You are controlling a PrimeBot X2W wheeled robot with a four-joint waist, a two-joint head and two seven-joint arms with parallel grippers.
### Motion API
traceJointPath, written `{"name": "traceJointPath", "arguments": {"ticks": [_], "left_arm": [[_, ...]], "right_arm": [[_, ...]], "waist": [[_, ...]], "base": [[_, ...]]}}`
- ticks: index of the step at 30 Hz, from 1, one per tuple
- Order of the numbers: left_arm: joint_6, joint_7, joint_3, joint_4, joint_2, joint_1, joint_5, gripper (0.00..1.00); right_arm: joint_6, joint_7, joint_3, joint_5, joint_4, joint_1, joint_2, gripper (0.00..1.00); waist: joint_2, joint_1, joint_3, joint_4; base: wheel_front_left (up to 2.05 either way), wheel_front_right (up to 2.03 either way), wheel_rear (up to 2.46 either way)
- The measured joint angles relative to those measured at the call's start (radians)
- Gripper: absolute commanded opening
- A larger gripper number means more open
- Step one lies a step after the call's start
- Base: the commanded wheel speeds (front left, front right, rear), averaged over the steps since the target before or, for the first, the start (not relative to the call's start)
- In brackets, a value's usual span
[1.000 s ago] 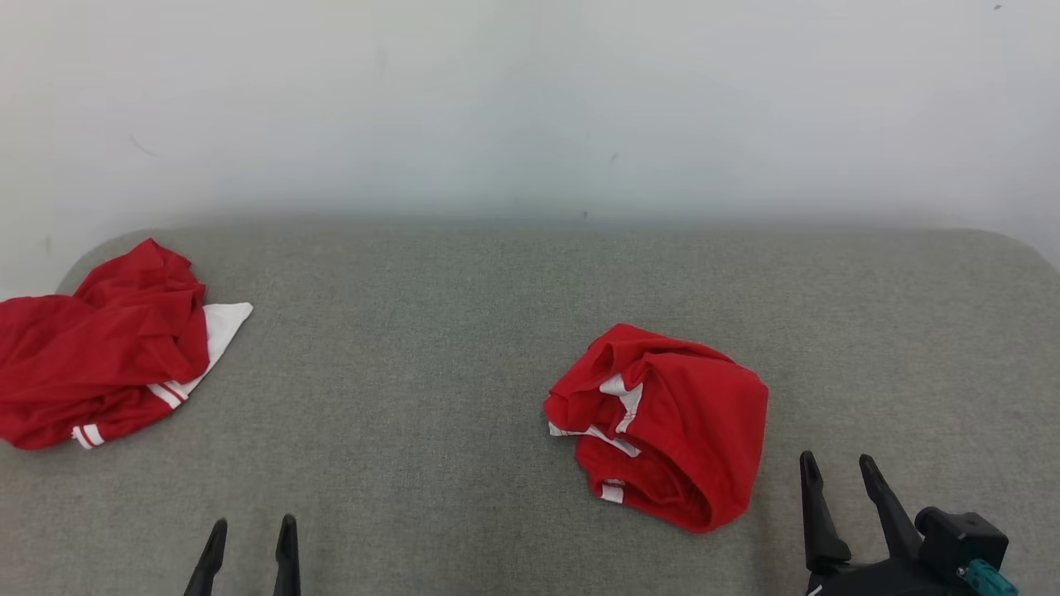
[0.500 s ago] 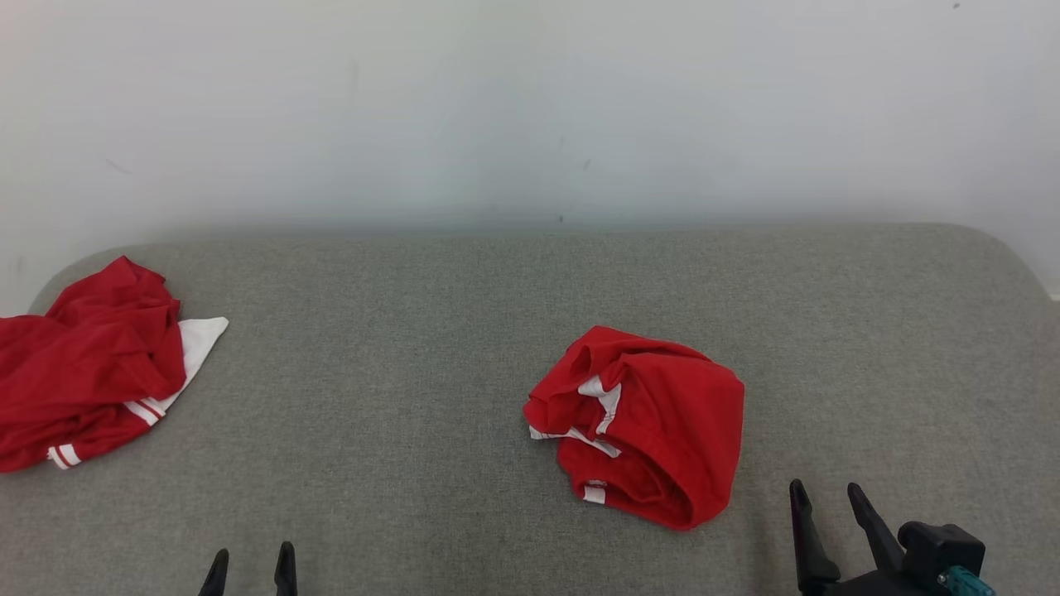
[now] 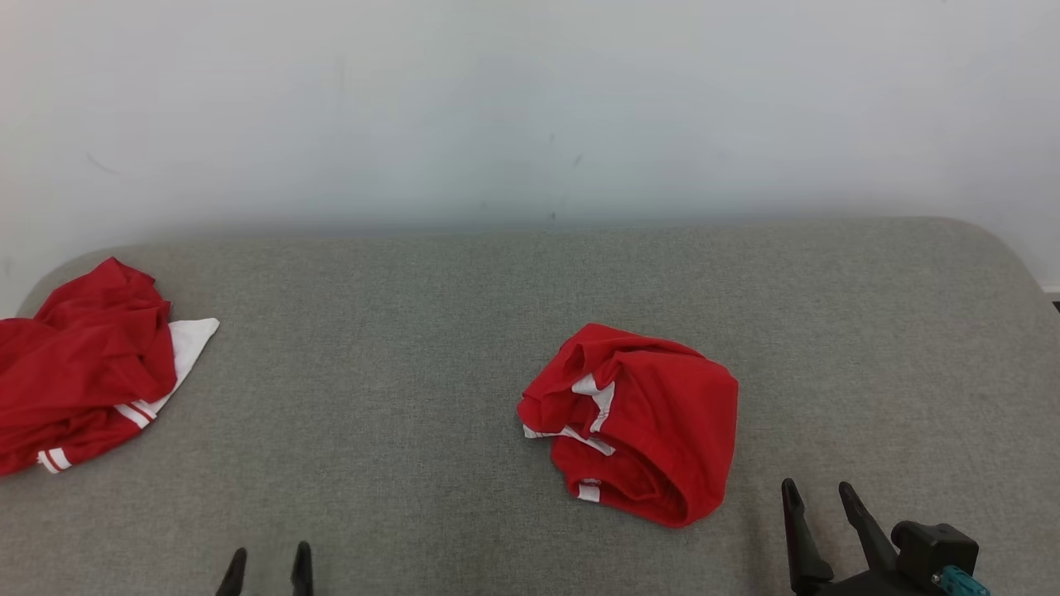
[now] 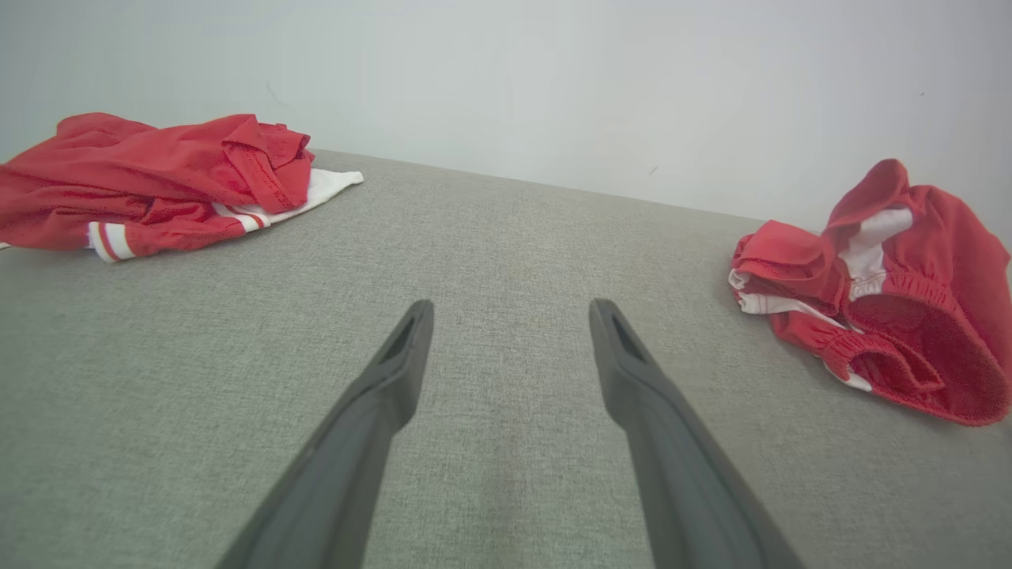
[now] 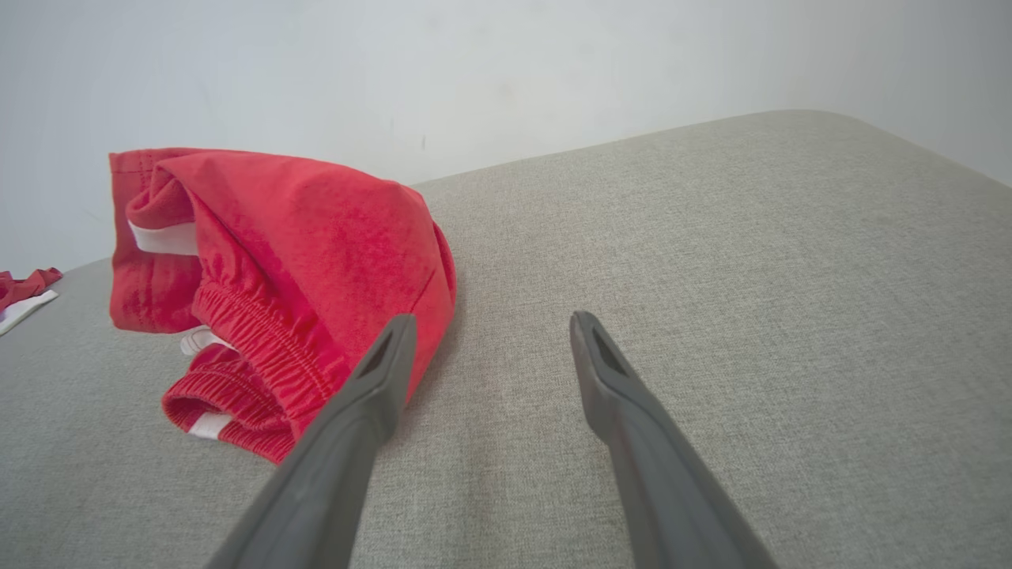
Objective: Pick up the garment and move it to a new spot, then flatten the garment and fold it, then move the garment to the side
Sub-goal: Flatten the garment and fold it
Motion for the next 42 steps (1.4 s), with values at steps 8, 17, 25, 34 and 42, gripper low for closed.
{"name": "traceJointPath", "arguments": {"ticks": [8, 17, 25, 34, 42], "left_arm": [[-0.001, 0.019, -0.166, 0.048, 0.007, -0.079, -0.094, 1.00], [-0.002, 0.126, -0.370, 0.154, 0.008, -0.251, -0.148, 1.00], [-0.002, 0.203, -0.407, 0.284, -0.014, -0.332, -0.203, 1.00], [0.068, 0.220, -0.386, 0.381, -0.026, -0.390, -0.219, 1.00], [0.117, 0.205, -0.383, 0.440, -0.035, -0.444, -0.214, 0.00]], "right_arm": [[0.000, 0.012, 0.025, 0.001, -0.011, -0.019, 0.000, 1.00], [0.000, 0.027, 0.048, 0.005, -0.023, -0.024, 0.000, 1.00], [0.000, 0.027, 0.057, 0.015, -0.028, -0.038, 0.000, 1.00], [0.000, 0.018, 0.070, 0.019, -0.018, -0.046, 0.000, 1.00], [0.000, 0.015, 0.066, 0.025, -0.018, -0.057, 0.000, 1.00]], "waist": [[0.0000, 0.0001, 0.009, -0.029], [0.0000, 0.0001, 0.026, -0.120], [0.0001, 0.0002, 0.056, -0.228], [0.0000, 0.0002, 0.095, -0.317], [0.0001, 0.0002, 0.115, -0.335]], "base": [[0.00, 0.00, 0.00], [0.00, 0.00, 0.00], [0.00, 0.00, 0.00], [0.00, 0.00, 0.00], [0.00, 0.00, 0.00]]}}
